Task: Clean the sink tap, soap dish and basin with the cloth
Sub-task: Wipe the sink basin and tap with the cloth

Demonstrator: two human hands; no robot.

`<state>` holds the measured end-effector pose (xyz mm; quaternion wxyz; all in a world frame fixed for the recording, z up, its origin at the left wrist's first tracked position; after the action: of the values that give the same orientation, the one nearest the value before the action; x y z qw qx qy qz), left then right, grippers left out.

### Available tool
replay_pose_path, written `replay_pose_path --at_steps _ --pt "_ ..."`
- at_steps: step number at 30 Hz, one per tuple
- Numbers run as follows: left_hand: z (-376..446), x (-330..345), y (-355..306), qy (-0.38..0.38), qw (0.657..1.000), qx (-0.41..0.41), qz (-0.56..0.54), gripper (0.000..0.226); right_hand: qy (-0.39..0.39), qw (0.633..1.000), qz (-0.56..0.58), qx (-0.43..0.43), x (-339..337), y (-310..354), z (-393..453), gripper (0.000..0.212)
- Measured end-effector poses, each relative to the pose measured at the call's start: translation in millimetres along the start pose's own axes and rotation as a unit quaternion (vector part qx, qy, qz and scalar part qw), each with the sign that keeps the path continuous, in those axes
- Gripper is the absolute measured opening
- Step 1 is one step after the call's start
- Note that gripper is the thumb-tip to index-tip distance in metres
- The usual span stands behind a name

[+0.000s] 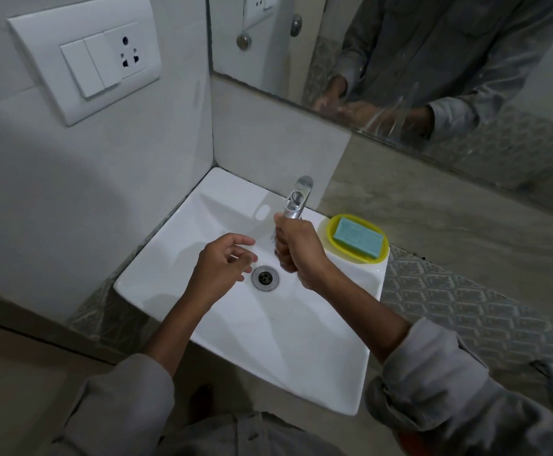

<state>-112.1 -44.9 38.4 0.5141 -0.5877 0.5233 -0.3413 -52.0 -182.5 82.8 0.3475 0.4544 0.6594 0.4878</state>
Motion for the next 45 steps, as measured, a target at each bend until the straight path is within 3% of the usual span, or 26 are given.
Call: replay_pose_path --at_steps 3,5,6,10,15,18,22,25,27,30,32,35,38,45 --pt "-1.3 1.3 -7.5 0.033 0.998 -0.007 -0.055 0.019 0.139 0.989 0.014 0.050 2.8 -8.6 -10.1 0.036" --pt "-1.7 -0.6 -9.1 0.049 0.994 -0.034 -0.092 0.018 0.202 0.969 0.089 0.113 3.4 -20.3 -18.9 0.025" --pt "-2.0 -1.7 -8.9 0.057 0.992 -0.052 -0.096 0.019 0.216 0.956 0.140 0.138 3.1 -25.7 -23.1 0.023" --pt "-4.2 -3.8 -4.3 0.111 0.988 -0.105 -0.039 0.025 0.220 0.913 0.268 0.213 5.6 -42.2 -32.1 0.049" --pt "-7.8 -2.3 -2.5 0.117 0.985 -0.102 0.071 0.033 0.159 0.924 0.263 0.228 2.2 -58.1 -33.3 0.041" --pt "-11.2 -1.0 -1.0 0.179 0.976 -0.119 0.046 0.054 0.100 0.961 0.147 0.212 -2.2 -60.9 -34.0 0.029" --pt "-2.4 -13.9 0.6 0.156 0.979 -0.072 0.107 0.039 0.067 0.985 -0.006 0.158 -6.8 -59.2 -30.5 0.029" --pt "5.8 -25.7 0.9 0.169 0.980 -0.105 0.031 0.039 0.061 0.986 0.020 0.154 -7.5 -59.0 -28.2 0.056" --pt "11.1 -31.5 1.8 0.205 0.968 -0.141 -0.023 0.038 0.064 0.990 -0.079 0.101 -2.9 -59.4 -26.0 0.075" --pt "16.4 -34.7 1.9 0.206 0.967 -0.145 -0.023 0.036 0.027 0.950 -0.309 -0.031 6.1 -60.3 -28.4 0.060" --pt "21.7 -35.0 1.2 0.188 0.975 -0.119 0.028 0.032 -0.042 0.919 -0.381 -0.094 9.9 -59.3 -27.3 0.042" --pt "31.5 -39.0 -1.0 0.160 0.980 -0.096 0.074 0.028 -0.101 0.904 -0.396 -0.127 15.8 -52.8 -24.8 0.028" --pt "43.0 -51.3 -3.6 0.157 0.977 -0.087 0.113 0.031 -0.111 0.904 -0.393 -0.130 18.8 -45.4 -22.8 0.024" --pt "55.9 -65.3 -9.5 0.133 0.986 -0.084 0.055 0.032 -0.078 0.971 -0.221 -0.044 26.2 -45.9 -15.4 0.014"
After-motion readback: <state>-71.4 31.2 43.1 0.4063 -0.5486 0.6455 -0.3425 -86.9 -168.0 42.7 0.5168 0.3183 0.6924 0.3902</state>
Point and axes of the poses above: each hand's wrist, its own z-axis towards the middle knuckle, its own x-axis out of the palm, y = z × x, the point moved 4 cm from there along z, towards the middle knuckle, and after that the axes turned 4 degrees about -x, right-handed, at the moved point
